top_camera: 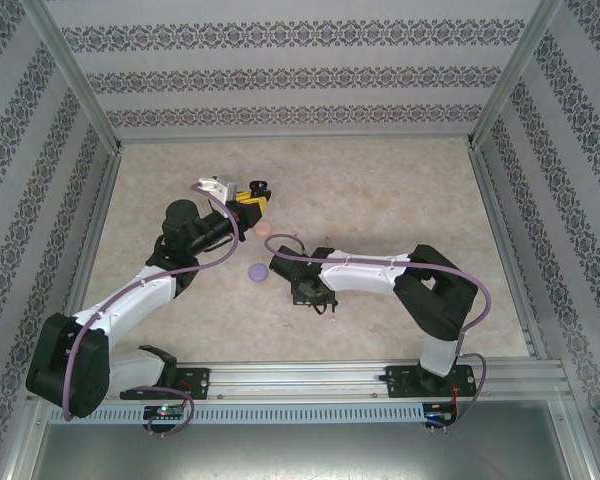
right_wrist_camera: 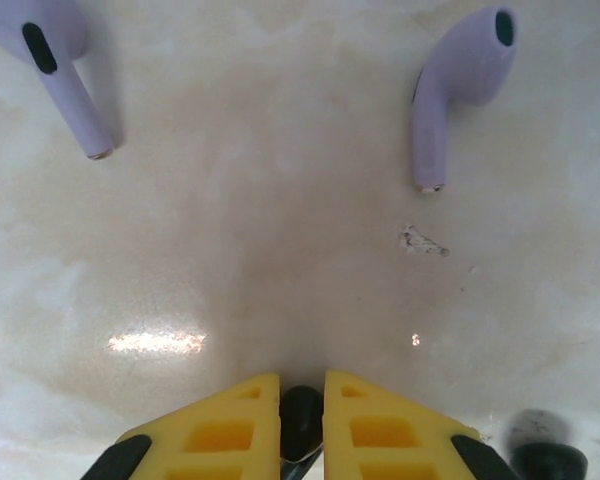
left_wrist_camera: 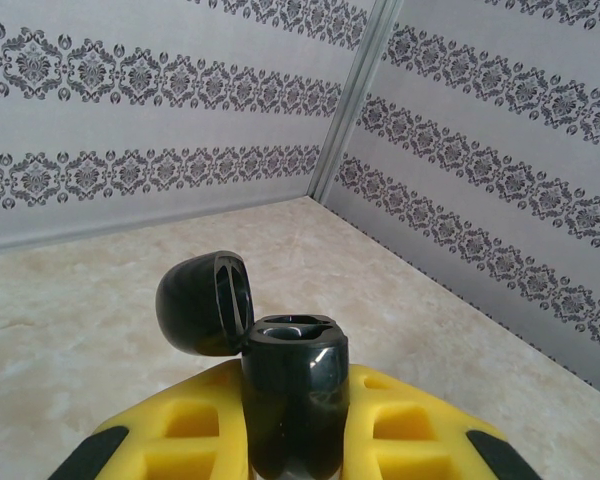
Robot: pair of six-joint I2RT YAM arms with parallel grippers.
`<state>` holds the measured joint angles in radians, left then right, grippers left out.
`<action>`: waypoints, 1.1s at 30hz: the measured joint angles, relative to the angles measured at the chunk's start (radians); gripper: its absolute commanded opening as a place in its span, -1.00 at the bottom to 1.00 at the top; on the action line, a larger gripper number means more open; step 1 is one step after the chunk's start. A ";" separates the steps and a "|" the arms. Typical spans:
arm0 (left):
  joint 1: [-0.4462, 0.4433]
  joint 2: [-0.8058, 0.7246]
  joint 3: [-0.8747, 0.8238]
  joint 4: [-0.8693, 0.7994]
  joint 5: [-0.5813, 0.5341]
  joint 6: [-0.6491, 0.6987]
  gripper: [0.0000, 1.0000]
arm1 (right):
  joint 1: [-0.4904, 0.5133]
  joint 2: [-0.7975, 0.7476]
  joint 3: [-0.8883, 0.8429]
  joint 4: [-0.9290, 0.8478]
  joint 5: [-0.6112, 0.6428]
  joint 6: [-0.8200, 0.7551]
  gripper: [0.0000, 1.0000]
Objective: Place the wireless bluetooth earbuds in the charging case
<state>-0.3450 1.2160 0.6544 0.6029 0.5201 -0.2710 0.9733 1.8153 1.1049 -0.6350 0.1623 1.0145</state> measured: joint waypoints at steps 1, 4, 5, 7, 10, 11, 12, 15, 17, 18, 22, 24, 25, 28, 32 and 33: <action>0.000 0.000 0.000 0.003 0.001 -0.001 -1.00 | 0.000 -0.004 -0.002 0.002 0.008 0.000 -0.78; 0.000 0.000 -0.001 0.008 0.001 -0.006 -1.00 | -0.001 -0.037 -0.011 0.002 0.034 -0.011 -0.78; 0.000 0.000 -0.002 0.008 0.001 -0.007 -1.00 | -0.001 -0.058 -0.015 0.002 0.042 -0.019 -0.78; 0.000 -0.003 -0.006 0.008 0.001 -0.006 -1.00 | -0.006 -0.108 -0.017 0.002 0.059 -0.032 -0.78; 0.000 -0.014 -0.019 0.009 0.004 -0.002 -1.00 | -0.031 -0.208 -0.017 0.003 0.083 -0.075 -0.77; 0.000 -0.019 -0.025 0.011 0.010 0.004 -1.00 | -0.047 -0.245 -0.016 0.003 0.089 -0.093 -0.78; 0.000 -0.023 -0.031 0.014 0.017 0.010 -1.00 | -0.065 -0.279 -0.016 0.003 0.097 -0.113 -0.78; 0.000 -0.032 -0.054 0.029 0.046 0.032 -1.00 | -0.124 -0.372 -0.012 0.008 0.109 -0.181 -0.78; 0.000 -0.032 -0.065 0.034 0.076 0.053 -1.00 | -0.176 -0.434 -0.003 0.018 0.110 -0.240 -0.78; 0.000 -0.032 -0.067 0.035 0.088 0.063 -1.00 | -0.199 -0.460 0.003 0.026 0.109 -0.267 -0.78; -0.006 -0.030 -0.067 0.047 0.136 0.104 -1.00 | -0.278 -0.546 0.042 0.081 0.085 -0.389 -0.77; -0.018 -0.019 -0.067 0.070 0.151 0.120 -1.00 | -0.305 -0.579 0.067 0.126 0.059 -0.462 -0.77; -0.025 -0.011 -0.066 0.082 0.155 0.128 -1.00 | -0.313 -0.589 0.077 0.146 0.046 -0.491 -0.77; -0.058 0.023 -0.059 0.134 0.154 0.159 -1.00 | -0.335 -0.616 0.101 0.225 -0.006 -0.587 -0.77; -0.112 0.076 -0.034 0.220 0.124 0.216 -1.00 | -0.357 -0.639 0.104 0.317 -0.074 -0.701 -0.78; -0.127 0.095 -0.024 0.248 0.113 0.232 -1.00 | -0.362 -0.642 0.104 0.337 -0.091 -0.726 -0.78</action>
<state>-0.4721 1.3106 0.6304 0.8513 0.6327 -0.0395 0.6109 1.1736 1.2091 -0.2977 0.0711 0.2886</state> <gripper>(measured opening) 0.175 0.115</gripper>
